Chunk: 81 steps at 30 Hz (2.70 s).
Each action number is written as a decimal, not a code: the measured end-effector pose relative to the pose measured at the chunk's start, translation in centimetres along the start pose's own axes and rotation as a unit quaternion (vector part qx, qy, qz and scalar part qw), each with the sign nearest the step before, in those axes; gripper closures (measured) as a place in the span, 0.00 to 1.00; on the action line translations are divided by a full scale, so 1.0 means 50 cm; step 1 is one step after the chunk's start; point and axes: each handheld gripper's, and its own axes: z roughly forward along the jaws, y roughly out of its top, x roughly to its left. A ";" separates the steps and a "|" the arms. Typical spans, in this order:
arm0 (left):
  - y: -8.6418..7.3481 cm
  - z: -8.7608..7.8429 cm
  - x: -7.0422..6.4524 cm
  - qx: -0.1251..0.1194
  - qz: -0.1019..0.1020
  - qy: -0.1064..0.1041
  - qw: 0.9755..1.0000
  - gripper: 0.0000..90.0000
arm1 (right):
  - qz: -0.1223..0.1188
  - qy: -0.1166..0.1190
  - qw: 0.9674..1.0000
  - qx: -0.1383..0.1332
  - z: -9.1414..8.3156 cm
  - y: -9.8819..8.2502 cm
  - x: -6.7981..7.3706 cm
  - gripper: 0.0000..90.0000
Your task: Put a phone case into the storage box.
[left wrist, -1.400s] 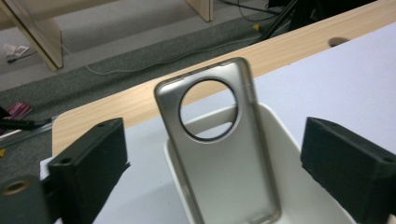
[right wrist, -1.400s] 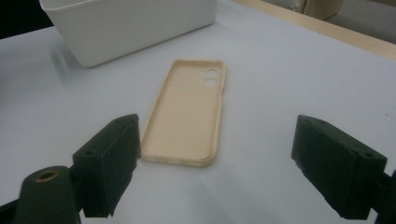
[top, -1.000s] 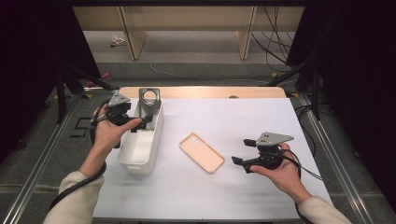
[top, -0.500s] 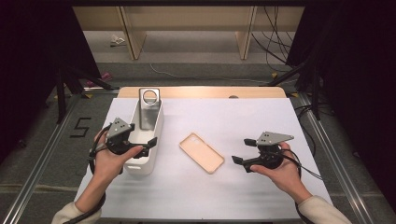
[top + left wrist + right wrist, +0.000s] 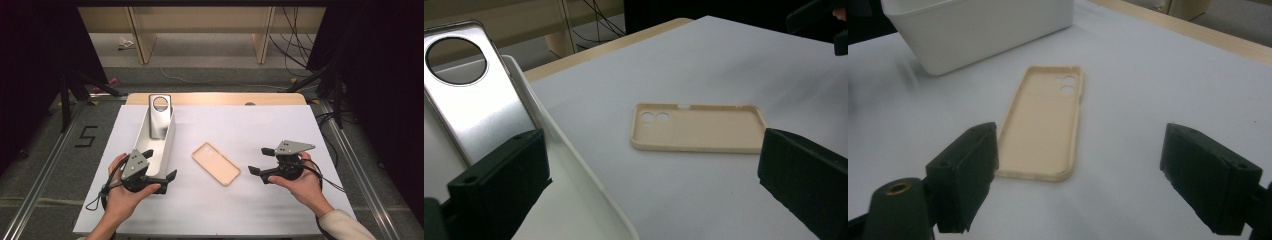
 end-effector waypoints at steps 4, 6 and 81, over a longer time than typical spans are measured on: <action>0.000 0.000 -0.002 -0.001 -0.001 -0.001 1.000 0.00 | 0.000 -0.001 1.000 0.001 0.001 0.000 -0.001 0.18; -0.001 0.002 -0.003 0.001 -0.002 -0.001 1.000 0.00 | 0.000 -0.001 1.000 0.000 0.002 0.000 -0.002 0.18; -0.007 0.018 -0.017 0.021 -0.006 -0.012 1.000 0.05 | -0.011 0.029 0.967 0.252 0.194 0.024 0.085 1.00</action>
